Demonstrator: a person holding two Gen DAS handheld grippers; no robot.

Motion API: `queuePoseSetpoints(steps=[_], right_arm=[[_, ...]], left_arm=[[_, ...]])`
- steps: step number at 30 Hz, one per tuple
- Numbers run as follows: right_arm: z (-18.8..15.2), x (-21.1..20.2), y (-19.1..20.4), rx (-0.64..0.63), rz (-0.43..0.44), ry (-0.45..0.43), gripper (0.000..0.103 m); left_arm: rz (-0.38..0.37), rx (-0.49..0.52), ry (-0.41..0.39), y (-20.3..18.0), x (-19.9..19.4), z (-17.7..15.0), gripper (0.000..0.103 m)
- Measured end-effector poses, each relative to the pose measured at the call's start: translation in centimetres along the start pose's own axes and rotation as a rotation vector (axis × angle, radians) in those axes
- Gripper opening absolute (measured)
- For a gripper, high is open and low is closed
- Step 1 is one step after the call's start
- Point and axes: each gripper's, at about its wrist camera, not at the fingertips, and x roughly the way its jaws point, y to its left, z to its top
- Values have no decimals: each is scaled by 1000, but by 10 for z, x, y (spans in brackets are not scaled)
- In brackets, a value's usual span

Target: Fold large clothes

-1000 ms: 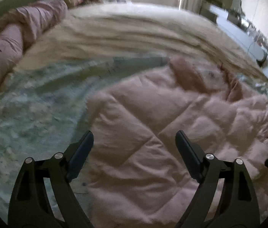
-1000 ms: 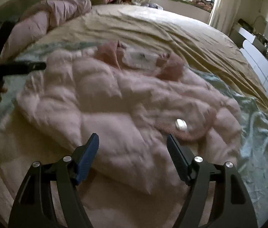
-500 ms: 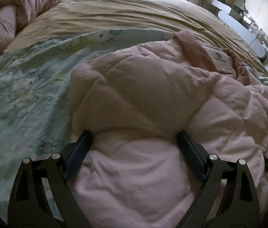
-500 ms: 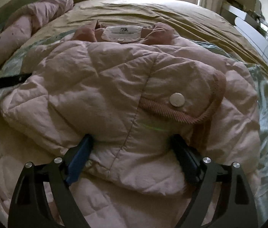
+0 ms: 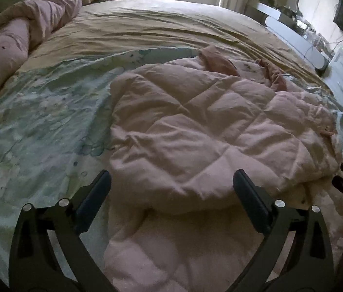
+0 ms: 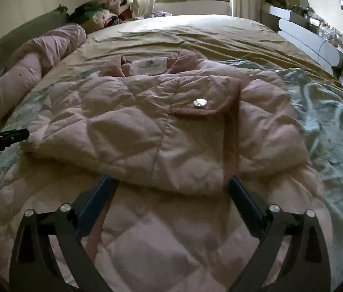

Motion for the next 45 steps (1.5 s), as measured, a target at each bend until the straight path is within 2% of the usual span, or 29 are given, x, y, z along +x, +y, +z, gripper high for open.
queuePoseSetpoints(steps=[8,12,28,31,45], right_arm=[[1,-49,-14,32,-35,-98,97],[4,-69,-21,59,-20,-132,97],[3,-126,-2,11,20,-222,97],[2,-137,1,-6,25,-237,97],[-14,-179,12,-71,45,-287,97]], left_arm=[[-1,25,-33,-16,-29,-13,94],[13,42,-61,-23,-45,-17,94],[-2,63,-202,-44,-126,-28,94],[-25,44,-204,-43,-135,-32,94],[-9,31,-237,-50,-168,-71,94]])
